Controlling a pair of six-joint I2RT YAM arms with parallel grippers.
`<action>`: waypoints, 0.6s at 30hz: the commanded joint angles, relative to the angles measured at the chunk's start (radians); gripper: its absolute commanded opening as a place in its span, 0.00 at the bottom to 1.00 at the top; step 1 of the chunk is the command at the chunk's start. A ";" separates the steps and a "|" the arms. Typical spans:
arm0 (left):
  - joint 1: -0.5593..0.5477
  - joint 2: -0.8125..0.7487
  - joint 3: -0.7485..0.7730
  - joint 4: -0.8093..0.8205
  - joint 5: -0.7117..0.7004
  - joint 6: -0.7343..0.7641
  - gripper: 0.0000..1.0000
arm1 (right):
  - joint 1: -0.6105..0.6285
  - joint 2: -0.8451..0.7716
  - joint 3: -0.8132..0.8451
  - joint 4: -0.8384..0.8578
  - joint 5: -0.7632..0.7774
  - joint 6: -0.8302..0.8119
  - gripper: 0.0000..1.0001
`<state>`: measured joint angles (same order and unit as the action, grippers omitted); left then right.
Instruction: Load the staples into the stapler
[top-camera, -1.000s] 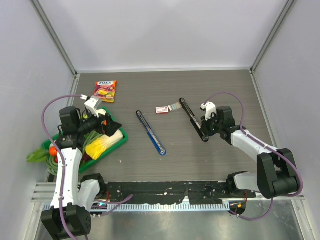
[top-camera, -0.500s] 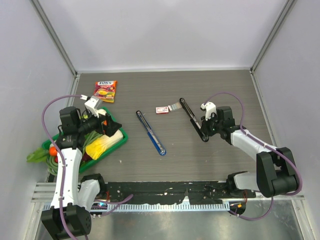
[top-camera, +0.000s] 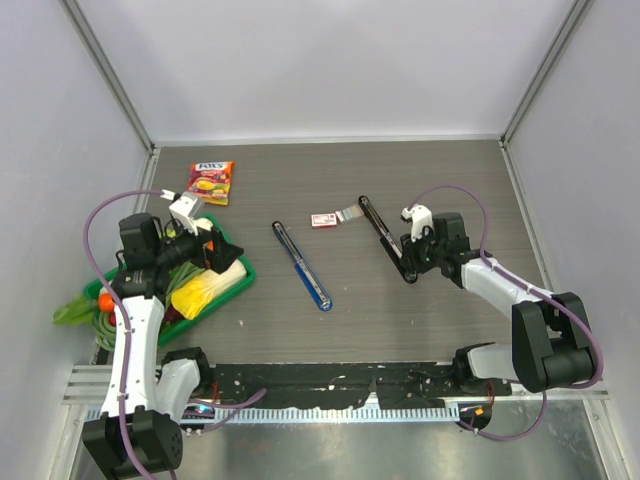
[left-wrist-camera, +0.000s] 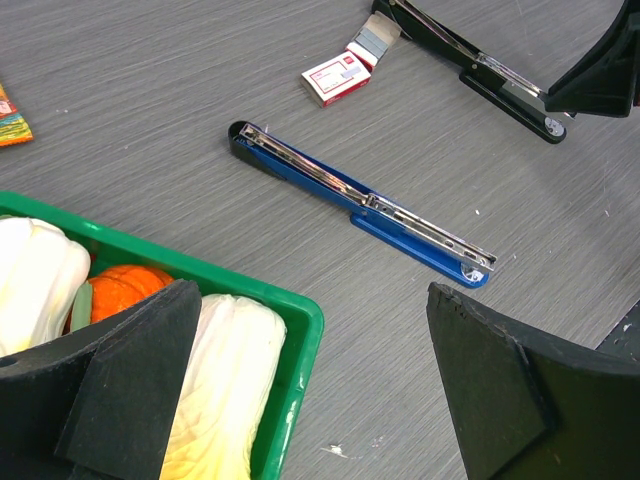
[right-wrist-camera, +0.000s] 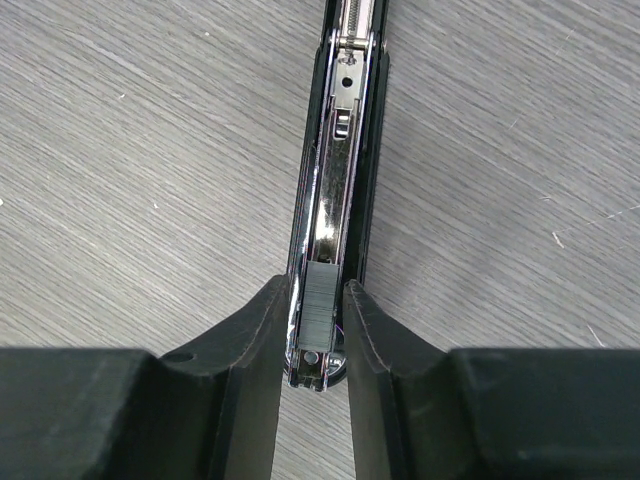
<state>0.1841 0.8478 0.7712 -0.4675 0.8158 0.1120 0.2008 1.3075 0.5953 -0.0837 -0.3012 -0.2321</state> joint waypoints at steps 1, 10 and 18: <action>0.008 -0.012 -0.001 0.036 0.025 -0.003 1.00 | -0.003 -0.014 0.012 0.007 -0.010 0.002 0.34; 0.008 -0.013 -0.001 0.036 0.026 -0.003 1.00 | -0.003 -0.088 0.012 0.030 0.002 -0.001 0.38; 0.011 -0.010 0.000 0.040 0.028 -0.008 1.00 | 0.060 -0.144 0.087 0.064 0.002 -0.028 0.45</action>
<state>0.1856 0.8478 0.7712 -0.4671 0.8162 0.1116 0.2123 1.1526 0.6006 -0.0708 -0.3004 -0.2310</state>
